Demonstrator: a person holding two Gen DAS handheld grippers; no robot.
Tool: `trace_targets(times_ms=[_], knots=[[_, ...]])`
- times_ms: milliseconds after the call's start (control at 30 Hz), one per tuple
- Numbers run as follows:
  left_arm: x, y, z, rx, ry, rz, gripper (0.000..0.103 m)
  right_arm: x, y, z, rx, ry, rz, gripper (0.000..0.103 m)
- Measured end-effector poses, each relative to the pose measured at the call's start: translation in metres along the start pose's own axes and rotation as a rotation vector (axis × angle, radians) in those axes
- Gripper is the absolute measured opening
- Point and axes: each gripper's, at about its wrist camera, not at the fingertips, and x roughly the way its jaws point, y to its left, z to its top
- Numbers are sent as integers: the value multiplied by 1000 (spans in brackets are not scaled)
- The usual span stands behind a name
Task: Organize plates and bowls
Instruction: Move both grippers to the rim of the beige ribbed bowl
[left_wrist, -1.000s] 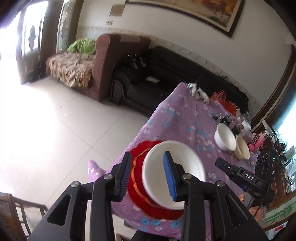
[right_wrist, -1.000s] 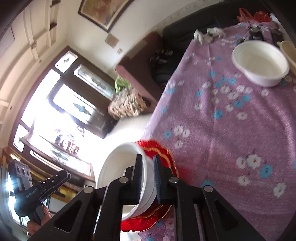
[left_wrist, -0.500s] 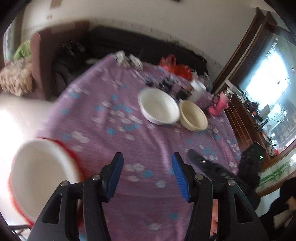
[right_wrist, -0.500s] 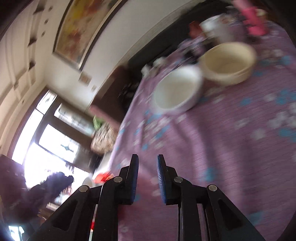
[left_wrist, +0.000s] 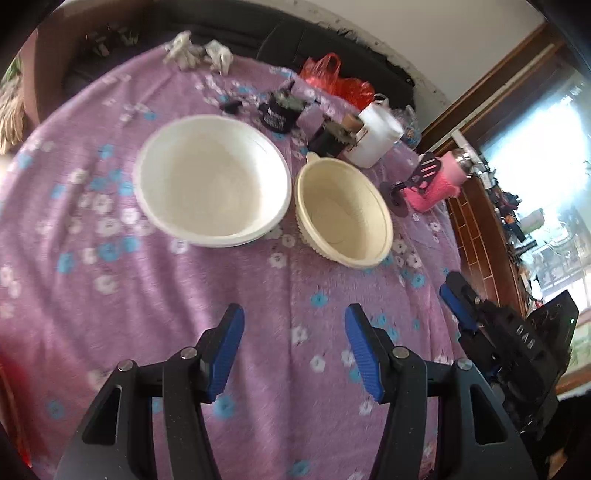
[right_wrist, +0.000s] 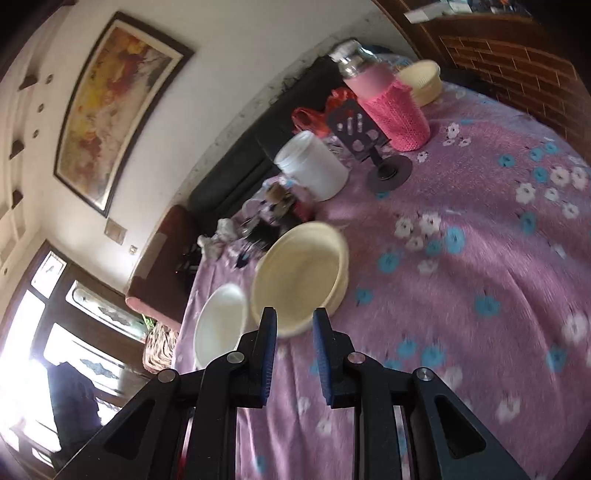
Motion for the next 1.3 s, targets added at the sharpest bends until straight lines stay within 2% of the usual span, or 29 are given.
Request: trace_targets(times_ms=[133, 233, 300, 800, 1067, 1300], knots=[[31, 1, 12, -66, 39, -16, 56, 36, -13, 29, 48, 24, -36, 22], [42, 7, 17, -109, 48, -24, 56, 61, -27, 36, 121, 62, -3, 22], [47, 10, 22, -132, 51, -37, 56, 69, -34, 37, 127, 68, -1, 22], [78, 22, 43, -208, 67, -53, 56, 96, -46, 36, 114, 102, -16, 22], [82, 22, 47, -241, 87, -115, 56, 103, -50, 35, 134, 96, -13, 22], [84, 16, 58, -249, 71, -130, 56, 102, -52, 34, 144, 76, -13, 22]])
